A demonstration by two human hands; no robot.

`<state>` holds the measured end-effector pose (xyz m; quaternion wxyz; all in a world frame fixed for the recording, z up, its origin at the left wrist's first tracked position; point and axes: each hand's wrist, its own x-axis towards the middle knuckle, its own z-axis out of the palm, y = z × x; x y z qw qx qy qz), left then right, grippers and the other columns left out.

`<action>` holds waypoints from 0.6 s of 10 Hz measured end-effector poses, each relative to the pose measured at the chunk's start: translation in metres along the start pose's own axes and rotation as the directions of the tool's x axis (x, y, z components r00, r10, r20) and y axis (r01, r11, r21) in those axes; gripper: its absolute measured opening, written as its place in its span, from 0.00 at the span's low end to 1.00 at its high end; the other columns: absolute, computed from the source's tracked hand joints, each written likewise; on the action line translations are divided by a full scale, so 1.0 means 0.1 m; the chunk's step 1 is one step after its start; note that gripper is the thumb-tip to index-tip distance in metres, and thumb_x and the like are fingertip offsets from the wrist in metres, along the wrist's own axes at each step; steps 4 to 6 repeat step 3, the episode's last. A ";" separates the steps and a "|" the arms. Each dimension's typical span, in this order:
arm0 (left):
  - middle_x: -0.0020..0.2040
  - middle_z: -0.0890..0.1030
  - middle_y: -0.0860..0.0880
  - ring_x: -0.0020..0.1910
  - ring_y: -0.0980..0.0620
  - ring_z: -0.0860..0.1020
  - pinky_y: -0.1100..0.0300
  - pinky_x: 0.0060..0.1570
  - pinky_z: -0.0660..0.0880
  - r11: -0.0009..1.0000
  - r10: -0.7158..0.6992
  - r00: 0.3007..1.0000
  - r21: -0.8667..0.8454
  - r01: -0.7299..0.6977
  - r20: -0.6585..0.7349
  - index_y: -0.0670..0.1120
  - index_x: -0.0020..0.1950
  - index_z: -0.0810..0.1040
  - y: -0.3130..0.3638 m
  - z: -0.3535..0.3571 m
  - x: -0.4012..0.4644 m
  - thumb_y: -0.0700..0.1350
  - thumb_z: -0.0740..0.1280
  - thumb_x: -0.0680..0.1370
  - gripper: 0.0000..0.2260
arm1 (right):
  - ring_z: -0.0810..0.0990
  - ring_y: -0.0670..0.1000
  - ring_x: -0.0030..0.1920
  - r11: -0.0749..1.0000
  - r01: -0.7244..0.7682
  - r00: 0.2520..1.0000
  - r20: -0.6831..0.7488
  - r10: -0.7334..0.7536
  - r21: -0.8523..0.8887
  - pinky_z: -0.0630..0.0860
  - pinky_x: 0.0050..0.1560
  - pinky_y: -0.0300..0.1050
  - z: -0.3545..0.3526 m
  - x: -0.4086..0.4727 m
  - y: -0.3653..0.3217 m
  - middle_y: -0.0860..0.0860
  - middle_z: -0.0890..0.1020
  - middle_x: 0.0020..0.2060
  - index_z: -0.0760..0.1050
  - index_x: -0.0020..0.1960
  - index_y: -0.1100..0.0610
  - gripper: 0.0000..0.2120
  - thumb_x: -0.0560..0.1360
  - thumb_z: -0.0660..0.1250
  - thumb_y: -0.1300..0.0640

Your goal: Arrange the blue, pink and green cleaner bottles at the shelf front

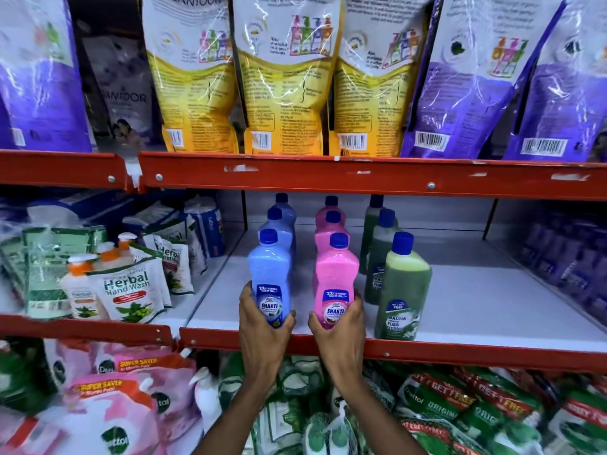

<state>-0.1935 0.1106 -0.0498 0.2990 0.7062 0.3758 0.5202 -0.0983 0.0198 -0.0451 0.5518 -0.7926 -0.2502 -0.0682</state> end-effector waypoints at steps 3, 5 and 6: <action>0.70 0.72 0.42 0.67 0.42 0.75 0.52 0.62 0.78 0.999 0.025 0.999 -0.027 -0.025 0.028 0.46 0.76 0.59 0.04 -0.08 -0.05 0.48 0.82 0.65 0.46 | 0.80 0.54 0.53 1.000 0.008 0.999 0.042 -0.008 0.007 0.82 0.48 0.46 -0.04 -0.03 -0.07 0.58 0.76 0.59 0.56 0.74 0.61 0.47 0.66 0.78 0.48; 0.70 0.72 0.42 0.67 0.42 0.75 0.52 0.62 0.78 0.999 0.025 0.999 -0.027 -0.025 0.028 0.46 0.76 0.59 0.04 -0.08 -0.05 0.48 0.82 0.65 0.46 | 0.80 0.54 0.53 1.000 0.008 0.999 0.042 -0.008 0.007 0.82 0.48 0.46 -0.04 -0.03 -0.07 0.58 0.76 0.59 0.56 0.74 0.61 0.47 0.66 0.78 0.48; 0.70 0.72 0.42 0.67 0.42 0.75 0.52 0.62 0.78 0.999 0.025 0.999 -0.027 -0.025 0.028 0.46 0.76 0.59 0.04 -0.08 -0.05 0.48 0.82 0.65 0.46 | 0.80 0.54 0.53 1.000 0.008 0.999 0.042 -0.008 0.007 0.82 0.48 0.46 -0.04 -0.03 -0.07 0.58 0.76 0.59 0.56 0.74 0.61 0.47 0.66 0.78 0.48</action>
